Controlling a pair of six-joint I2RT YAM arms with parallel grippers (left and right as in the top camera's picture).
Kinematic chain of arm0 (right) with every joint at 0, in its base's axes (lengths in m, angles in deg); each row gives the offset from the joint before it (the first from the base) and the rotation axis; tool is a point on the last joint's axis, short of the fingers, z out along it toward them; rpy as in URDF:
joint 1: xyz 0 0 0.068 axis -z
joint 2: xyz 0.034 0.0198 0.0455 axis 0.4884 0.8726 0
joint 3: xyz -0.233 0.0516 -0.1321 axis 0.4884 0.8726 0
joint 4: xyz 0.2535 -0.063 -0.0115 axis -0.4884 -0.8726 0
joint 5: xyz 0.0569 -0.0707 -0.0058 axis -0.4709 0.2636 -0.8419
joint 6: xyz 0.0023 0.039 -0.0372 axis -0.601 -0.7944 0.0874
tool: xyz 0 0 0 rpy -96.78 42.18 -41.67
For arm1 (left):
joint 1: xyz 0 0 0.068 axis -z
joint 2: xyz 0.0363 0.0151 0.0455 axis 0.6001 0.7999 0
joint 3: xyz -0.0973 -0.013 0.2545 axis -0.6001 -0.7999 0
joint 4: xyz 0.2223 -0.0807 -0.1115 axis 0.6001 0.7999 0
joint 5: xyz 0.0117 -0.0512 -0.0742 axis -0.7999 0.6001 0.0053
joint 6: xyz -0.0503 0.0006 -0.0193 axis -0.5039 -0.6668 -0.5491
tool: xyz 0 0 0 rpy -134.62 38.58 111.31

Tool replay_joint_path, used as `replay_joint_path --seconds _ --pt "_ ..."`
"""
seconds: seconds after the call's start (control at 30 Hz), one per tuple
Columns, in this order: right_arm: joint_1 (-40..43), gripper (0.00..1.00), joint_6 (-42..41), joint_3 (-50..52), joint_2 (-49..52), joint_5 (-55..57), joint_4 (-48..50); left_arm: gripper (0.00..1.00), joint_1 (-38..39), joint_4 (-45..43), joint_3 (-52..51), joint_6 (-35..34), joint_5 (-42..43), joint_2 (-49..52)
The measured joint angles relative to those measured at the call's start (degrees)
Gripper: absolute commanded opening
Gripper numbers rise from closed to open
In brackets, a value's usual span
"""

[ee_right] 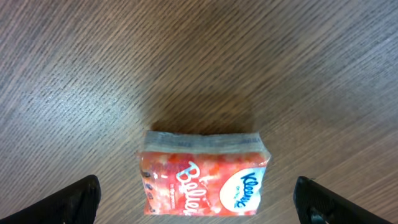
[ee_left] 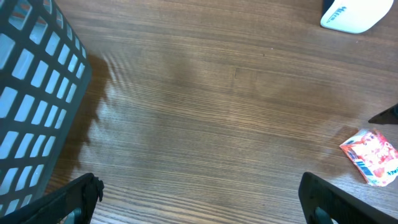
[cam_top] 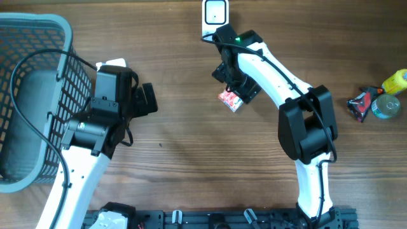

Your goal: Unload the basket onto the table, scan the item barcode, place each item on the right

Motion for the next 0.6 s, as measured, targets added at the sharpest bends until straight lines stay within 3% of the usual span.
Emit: replay_joint_path --seconds 0.27,0.5,0.6 --pt "0.02 1.0 0.24 9.73 -0.15 -4.35 6.49 1.0 0.0 -0.02 0.0 0.0 -0.02 0.28" --pt "0.02 0.73 0.9 10.12 -0.17 -6.19 8.31 1.0 0.0 0.0 0.0 0.0 -0.02 0.28" --pt "0.0 0.7 1.46 10.12 -0.17 -6.14 8.28 1.0 0.0 0.0 0.0 0.0 -0.02 0.28"
